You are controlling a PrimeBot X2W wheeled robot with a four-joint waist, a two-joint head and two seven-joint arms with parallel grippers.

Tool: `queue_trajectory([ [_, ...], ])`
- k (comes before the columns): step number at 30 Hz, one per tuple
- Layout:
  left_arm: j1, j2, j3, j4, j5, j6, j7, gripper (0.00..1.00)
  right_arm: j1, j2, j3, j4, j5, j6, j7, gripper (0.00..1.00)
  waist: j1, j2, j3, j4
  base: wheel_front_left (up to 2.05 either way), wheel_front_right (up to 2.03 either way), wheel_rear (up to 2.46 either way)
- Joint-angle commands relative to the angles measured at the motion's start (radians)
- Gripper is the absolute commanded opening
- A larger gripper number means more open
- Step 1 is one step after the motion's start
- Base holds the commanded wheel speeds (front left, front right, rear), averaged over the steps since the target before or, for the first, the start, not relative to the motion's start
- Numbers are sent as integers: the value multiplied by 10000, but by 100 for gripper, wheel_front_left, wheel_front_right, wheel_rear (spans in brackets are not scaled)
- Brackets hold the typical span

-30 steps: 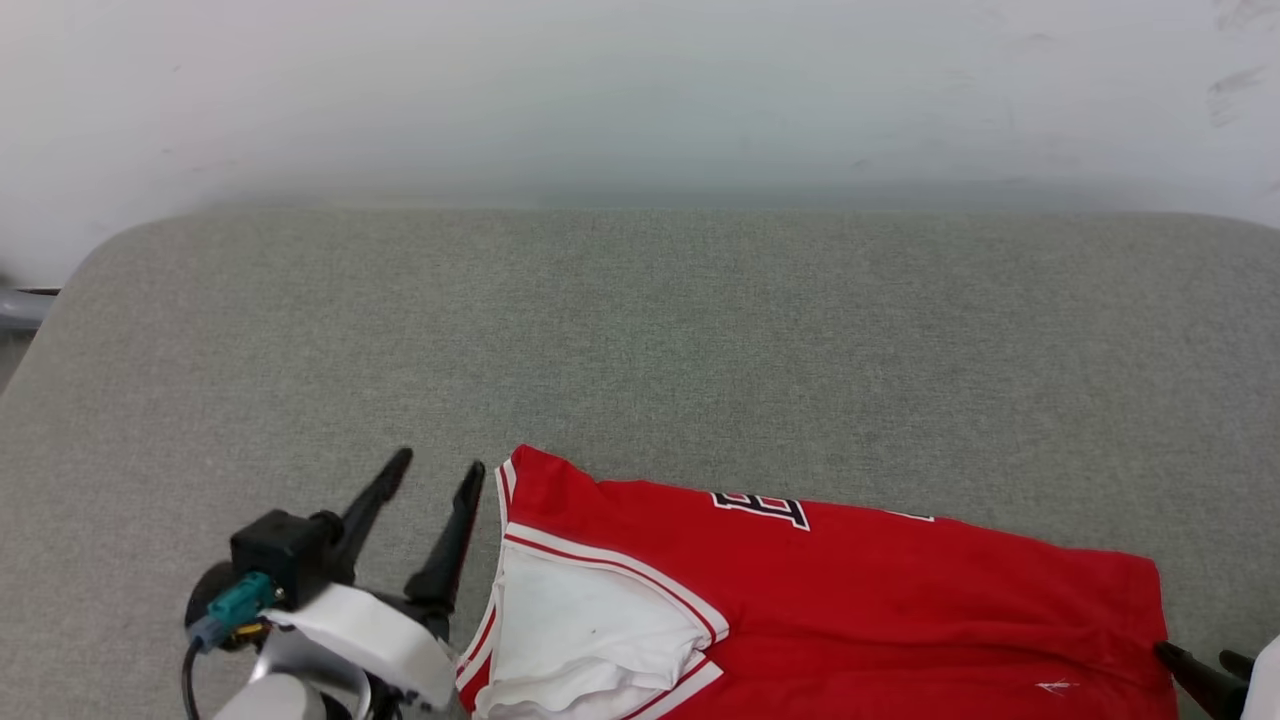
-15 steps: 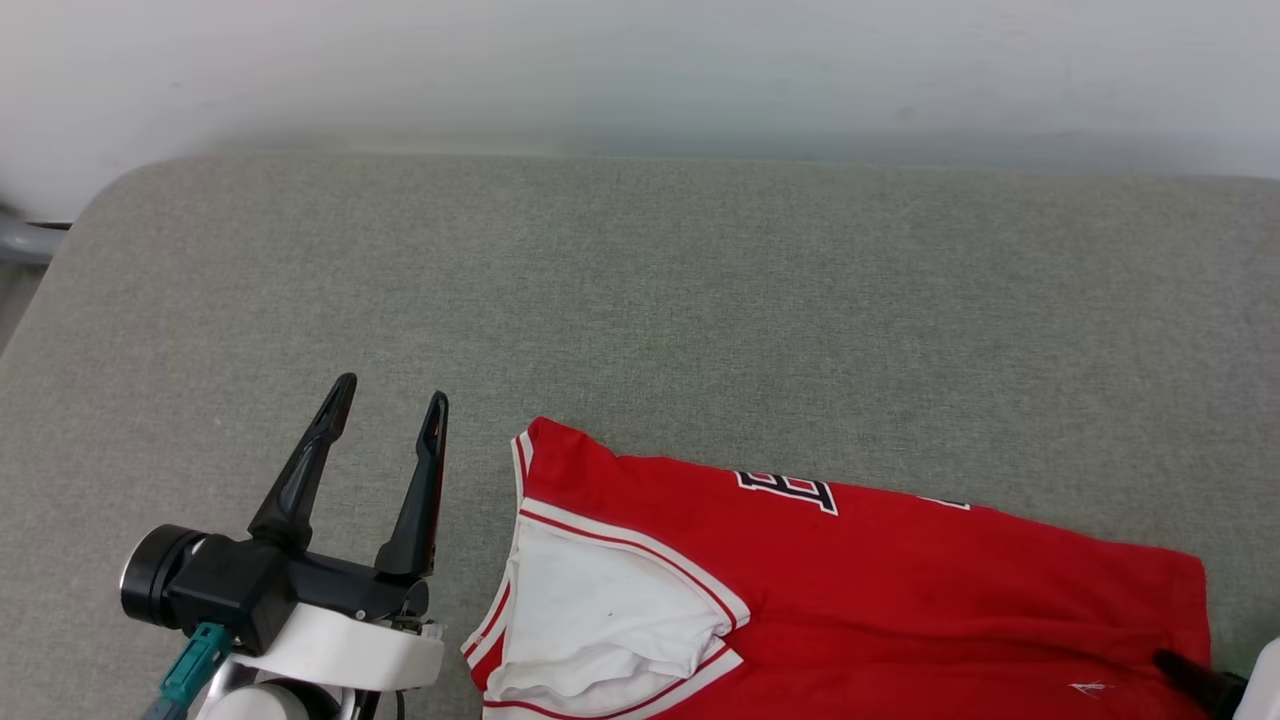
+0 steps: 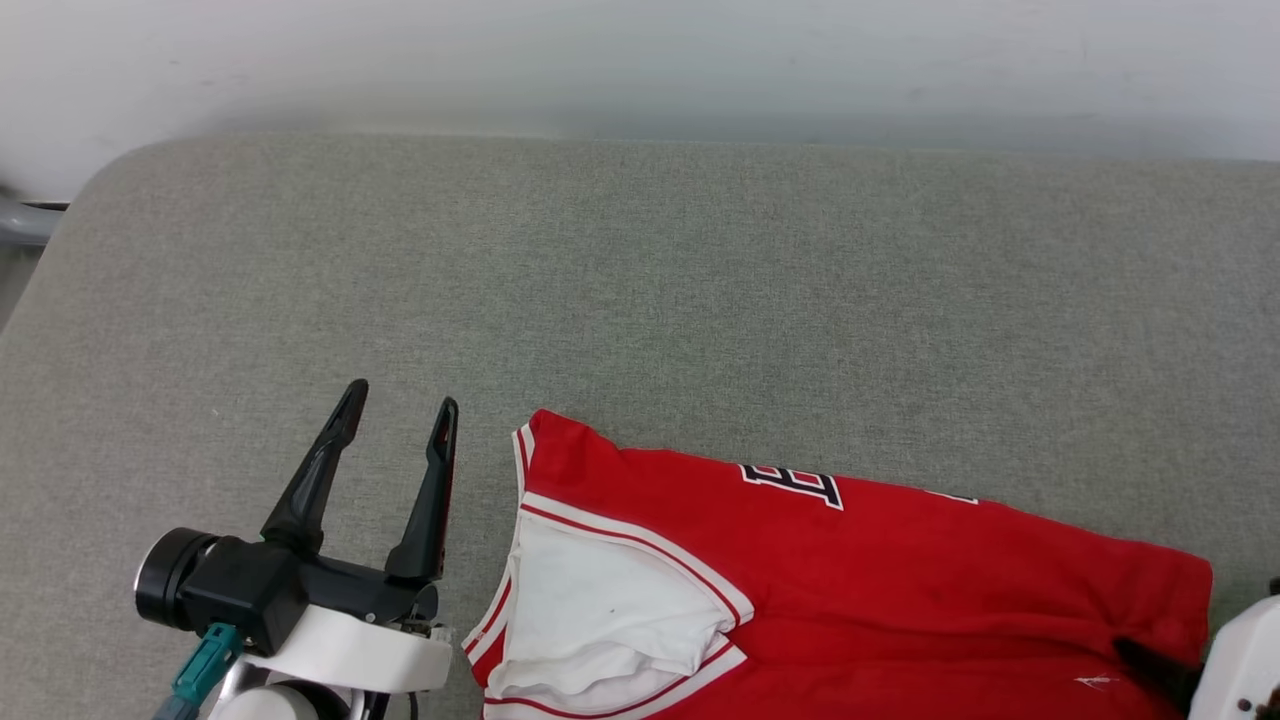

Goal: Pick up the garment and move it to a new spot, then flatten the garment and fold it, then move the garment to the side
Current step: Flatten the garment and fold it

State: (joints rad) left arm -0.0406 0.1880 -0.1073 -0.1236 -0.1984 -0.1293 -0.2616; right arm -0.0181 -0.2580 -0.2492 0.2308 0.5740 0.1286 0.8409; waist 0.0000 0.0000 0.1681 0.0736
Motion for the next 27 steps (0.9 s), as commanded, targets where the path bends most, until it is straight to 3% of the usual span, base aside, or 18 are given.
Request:
queue_trajectory([
  [1,-108,86,-31,19,-56,-14,-44,100,20,495,662,369,195,47,82,100,0,0,12,-10,0,0,0],
  [9,-182,174,-40,112,-160,-18,-44,100,-78,453,1465,807,561,79,-229,100,0,0,-24,-42,0,0,0],
  [10,-172,179,-34,120,-178,-18,-44,100,-49,399,1541,903,564,79,-259,78,0,0,-36,-45,0,0,0],
  [12,-128,165,-47,126,-183,-18,-44,100,-42,263,1680,1090,560,79,-406,5,0,0,-56,-51,0,0,0],
  [13,-101,152,-56,129,-185,-19,-44,100,-66,202,1715,1171,571,78,-518,0,0,0,-65,-53,0,0,0],
  [27,60,240,-155,263,-345,-18,-44,100,-525,-1246,1472,1844,658,-33,-2127,0,0,0,-313,-159,0,0,0],
])
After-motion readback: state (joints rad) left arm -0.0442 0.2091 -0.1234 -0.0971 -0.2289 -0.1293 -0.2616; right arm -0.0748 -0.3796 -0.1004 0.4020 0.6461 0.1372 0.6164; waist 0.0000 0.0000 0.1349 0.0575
